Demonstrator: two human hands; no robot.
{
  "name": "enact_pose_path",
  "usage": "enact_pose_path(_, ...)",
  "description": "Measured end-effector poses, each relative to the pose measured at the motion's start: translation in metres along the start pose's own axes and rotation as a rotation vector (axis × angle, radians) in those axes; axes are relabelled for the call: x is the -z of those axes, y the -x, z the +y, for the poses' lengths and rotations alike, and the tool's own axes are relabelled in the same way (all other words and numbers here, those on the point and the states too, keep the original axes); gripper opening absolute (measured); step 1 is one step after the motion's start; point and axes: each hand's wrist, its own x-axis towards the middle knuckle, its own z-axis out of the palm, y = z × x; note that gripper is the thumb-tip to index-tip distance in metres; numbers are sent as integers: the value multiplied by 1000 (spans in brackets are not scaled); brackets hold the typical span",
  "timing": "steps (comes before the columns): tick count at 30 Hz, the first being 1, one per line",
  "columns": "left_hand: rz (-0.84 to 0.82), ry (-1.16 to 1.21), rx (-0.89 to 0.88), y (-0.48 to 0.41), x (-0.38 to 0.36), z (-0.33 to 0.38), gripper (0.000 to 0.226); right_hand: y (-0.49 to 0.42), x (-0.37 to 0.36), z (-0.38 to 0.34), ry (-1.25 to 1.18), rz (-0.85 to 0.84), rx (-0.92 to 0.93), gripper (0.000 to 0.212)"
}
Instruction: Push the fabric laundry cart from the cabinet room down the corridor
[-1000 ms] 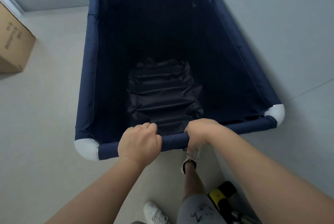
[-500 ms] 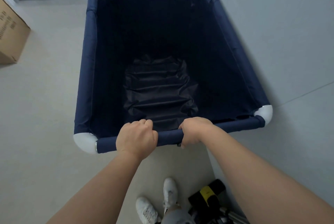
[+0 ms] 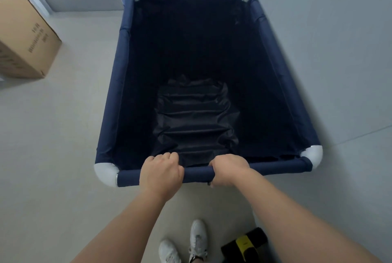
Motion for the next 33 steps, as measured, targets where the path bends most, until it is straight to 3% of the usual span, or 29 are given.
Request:
enact_pose_path(4, -39, 18, 68, 24, 10, 1, 38, 4, -4, -1, 18, 44, -5, 32)
enact_pose_path(8, -29, 55, 130, 59, 20, -12, 42, 11, -6, -7, 46, 69, -45, 29)
enact_pose_path(13, -108, 51, 58, 79, 33, -41, 62, 20, -8, -19, 83, 141, -165, 27)
enact_pose_path(18, -130, 147, -48, 94, 35, -74, 53, 39, -21, -53, 91, 316, -267, 46)
enact_pose_path(21, -106, 149, -136, 117, 40, -97, 51, 54, -24, -91, 38, 408, -269, 44)
enact_pose_path(26, -94, 182, -201, 169, 61, -139, 49, 91, -23, -158, -184, 412, -324, 42)
enact_pose_path(30, -51, 224, -197, 207, 87, -158, 38, 133, -31, -201, -282, 434, -274, 46)
enact_pose_path(33, 68, 275, -204, 221, 108, -164, 33, 164, -33, -227, -355, 610, -189, 39)
